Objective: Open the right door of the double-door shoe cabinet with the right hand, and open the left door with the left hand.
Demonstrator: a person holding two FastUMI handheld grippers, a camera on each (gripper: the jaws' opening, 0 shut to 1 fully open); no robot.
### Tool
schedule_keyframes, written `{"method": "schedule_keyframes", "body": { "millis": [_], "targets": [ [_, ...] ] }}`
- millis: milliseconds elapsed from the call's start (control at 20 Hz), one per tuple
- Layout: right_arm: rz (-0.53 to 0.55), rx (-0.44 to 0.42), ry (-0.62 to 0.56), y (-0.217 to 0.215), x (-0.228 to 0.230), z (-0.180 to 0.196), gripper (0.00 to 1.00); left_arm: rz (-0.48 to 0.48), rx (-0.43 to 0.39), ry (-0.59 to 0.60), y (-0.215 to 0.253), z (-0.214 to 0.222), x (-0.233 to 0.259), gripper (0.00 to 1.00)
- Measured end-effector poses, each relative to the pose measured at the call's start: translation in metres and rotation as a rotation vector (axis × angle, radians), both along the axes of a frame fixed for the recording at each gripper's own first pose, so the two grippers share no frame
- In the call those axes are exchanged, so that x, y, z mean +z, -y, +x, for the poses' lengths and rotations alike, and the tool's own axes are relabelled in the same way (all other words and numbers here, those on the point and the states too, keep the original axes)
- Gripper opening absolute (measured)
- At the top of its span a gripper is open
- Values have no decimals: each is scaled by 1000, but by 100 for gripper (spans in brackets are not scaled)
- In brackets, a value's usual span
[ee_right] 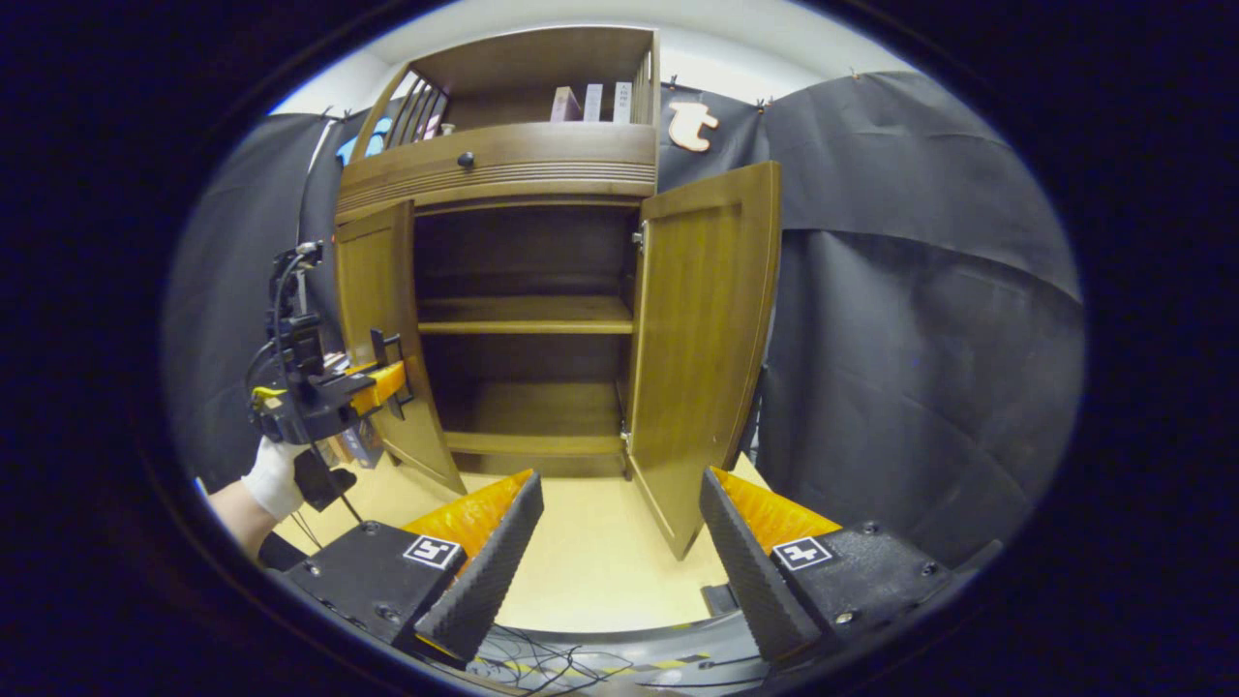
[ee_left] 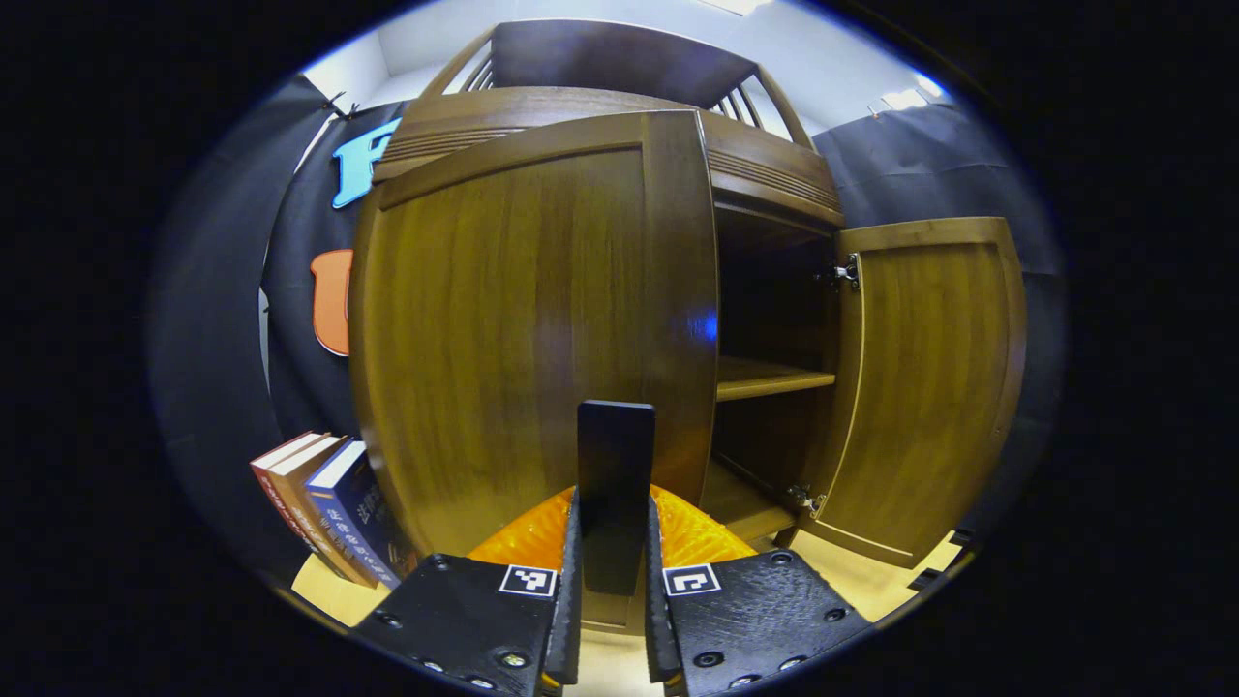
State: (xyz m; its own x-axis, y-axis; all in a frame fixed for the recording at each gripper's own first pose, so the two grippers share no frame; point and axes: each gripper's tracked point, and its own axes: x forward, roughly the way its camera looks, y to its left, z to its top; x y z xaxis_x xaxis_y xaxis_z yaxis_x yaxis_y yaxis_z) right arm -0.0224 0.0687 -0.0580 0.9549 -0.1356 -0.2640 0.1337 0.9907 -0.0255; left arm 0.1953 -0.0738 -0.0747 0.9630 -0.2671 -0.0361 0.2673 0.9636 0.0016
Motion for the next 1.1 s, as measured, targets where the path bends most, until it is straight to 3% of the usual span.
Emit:
{"method": "schedule_keyframes", "body": {
  "millis": [650, 700, 750, 900, 1050, 1100],
  "targets": [
    [39, 115, -15, -39, -11, 10, 100, 12, 82, -15, -80, -70, -4, 25],
    [38, 124, -13, -42, -12, 11, 100, 8, 92, -16, -85, -73, -4, 33],
    [37, 131, -11, -45, -11, 12, 100, 4, 97, -14, -89, -75, -4, 33],
    [35, 142, -7, -49, -9, 14, 100, 35, 132, -7, -106, -83, -5, 13],
    [35, 151, -8, -51, -10, 16, 100, 55, 159, -6, -120, -88, -5, 13],
    [36, 154, -8, -53, -11, 16, 100, 35, 179, -13, -126, -88, -6, 0]
  ]
}}
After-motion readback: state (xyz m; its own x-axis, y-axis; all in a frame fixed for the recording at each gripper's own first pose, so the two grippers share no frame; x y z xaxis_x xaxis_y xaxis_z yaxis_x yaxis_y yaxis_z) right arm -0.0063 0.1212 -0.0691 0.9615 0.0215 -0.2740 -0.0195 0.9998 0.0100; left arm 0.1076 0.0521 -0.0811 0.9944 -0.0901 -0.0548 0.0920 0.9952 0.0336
